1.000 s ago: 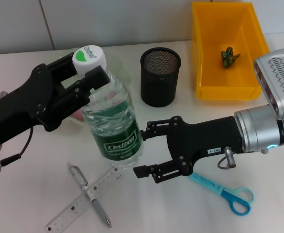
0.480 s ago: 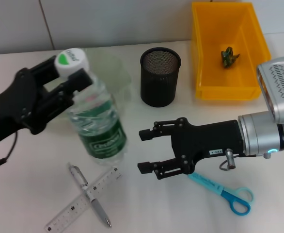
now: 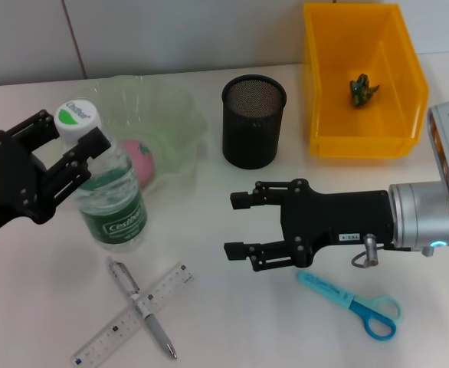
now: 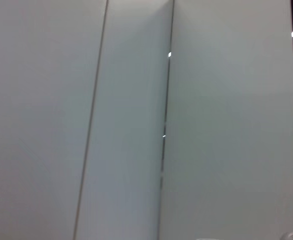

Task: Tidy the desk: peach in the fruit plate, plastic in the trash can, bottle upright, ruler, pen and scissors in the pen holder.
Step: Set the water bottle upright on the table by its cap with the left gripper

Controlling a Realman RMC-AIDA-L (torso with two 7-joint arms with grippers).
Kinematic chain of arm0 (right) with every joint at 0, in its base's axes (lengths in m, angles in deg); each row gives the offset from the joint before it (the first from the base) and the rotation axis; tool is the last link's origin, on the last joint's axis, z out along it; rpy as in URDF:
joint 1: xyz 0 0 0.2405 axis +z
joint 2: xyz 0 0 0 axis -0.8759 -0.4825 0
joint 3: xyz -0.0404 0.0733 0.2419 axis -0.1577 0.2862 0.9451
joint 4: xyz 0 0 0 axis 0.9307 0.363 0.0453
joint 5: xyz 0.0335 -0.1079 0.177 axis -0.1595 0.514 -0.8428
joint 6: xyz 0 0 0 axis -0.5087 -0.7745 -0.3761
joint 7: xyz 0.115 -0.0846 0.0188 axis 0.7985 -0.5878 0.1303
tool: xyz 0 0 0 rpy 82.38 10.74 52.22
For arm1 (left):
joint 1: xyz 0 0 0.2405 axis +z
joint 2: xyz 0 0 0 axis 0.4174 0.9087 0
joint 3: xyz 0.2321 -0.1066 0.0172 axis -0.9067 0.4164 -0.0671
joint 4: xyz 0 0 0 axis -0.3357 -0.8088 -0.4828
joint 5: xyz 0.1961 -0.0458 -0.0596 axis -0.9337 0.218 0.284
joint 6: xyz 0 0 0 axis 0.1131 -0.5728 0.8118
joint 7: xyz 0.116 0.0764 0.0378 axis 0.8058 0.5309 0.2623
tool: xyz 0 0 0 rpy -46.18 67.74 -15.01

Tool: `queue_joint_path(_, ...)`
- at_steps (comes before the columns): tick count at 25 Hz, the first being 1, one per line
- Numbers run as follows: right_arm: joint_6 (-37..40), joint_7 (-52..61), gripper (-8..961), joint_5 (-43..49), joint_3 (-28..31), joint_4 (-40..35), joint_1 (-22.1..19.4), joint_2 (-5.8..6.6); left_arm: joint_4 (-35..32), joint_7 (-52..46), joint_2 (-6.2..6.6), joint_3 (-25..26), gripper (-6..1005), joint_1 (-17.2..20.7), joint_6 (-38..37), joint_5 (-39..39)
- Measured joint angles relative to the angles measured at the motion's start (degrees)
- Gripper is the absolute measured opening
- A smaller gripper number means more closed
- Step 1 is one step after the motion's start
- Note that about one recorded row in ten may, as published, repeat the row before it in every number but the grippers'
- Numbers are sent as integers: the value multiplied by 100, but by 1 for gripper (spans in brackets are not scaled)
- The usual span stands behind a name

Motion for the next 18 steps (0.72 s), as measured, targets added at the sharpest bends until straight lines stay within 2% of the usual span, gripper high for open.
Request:
queue_joint_path(5, -161, -12, 772, 7, 0, 0, -96, 8, 73, 245, -21, 41, 474, 100, 333, 0)
queue_joint_path(18, -225, 34, 772, 28, 0, 8, -131, 26, 934, 1478, -54, 572, 484, 83, 926, -4)
